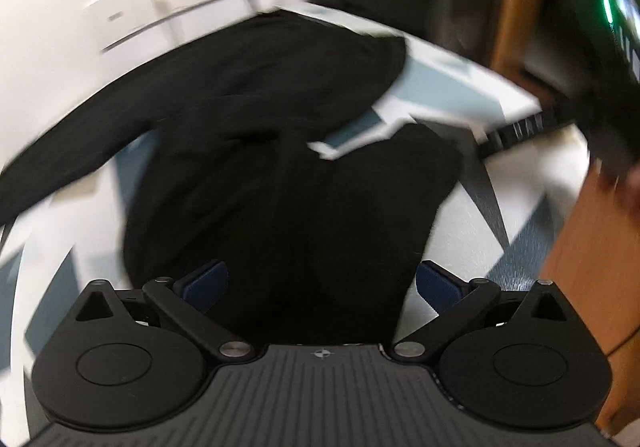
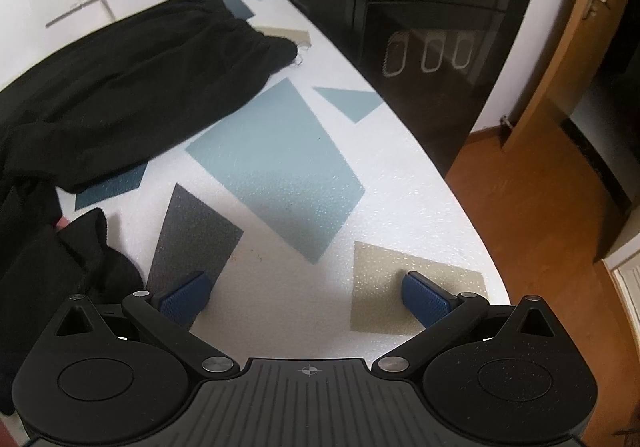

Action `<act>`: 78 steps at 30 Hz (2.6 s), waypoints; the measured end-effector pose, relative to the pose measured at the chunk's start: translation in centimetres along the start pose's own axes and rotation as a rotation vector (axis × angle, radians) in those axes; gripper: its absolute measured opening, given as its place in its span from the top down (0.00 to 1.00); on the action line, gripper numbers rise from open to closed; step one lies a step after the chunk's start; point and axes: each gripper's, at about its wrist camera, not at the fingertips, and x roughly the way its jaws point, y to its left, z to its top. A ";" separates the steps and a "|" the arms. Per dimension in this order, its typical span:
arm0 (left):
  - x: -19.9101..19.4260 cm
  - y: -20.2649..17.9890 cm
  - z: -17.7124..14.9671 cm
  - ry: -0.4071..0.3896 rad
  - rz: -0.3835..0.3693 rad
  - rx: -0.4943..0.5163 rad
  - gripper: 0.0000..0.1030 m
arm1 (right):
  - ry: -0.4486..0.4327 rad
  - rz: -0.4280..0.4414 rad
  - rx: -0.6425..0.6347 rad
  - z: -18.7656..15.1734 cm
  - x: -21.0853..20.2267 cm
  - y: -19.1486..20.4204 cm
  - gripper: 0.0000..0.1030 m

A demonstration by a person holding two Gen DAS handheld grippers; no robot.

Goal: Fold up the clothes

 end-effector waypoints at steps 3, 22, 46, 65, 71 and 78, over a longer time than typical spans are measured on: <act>1.4 -0.4 0.0 0.009 -0.023 -0.011 0.01 | 0.003 0.006 -0.013 0.0 0.0 0.0 0.01; -8.9 19.4 -11.1 -0.045 0.424 -0.635 0.73 | 0.027 -0.101 0.047 0.4 -0.3 1.3 0.01; -10.3 22.6 -20.9 -0.054 0.377 -0.720 0.30 | 0.068 -0.111 -0.103 -2.1 -2.4 16.6 0.01; -16.4 27.5 -21.9 -0.103 0.564 -0.467 0.18 | 0.104 -0.072 -0.149 -1.9 -2.7 22.6 0.01; -14.1 28.9 -26.1 0.027 0.565 -0.500 0.13 | 0.125 -0.086 -0.130 -2.4 -2.5 23.5 0.01; -13.6 31.5 -26.3 -0.024 0.573 -0.427 0.11 | 0.137 -0.100 -0.110 -2.8 -2.8 24.9 0.01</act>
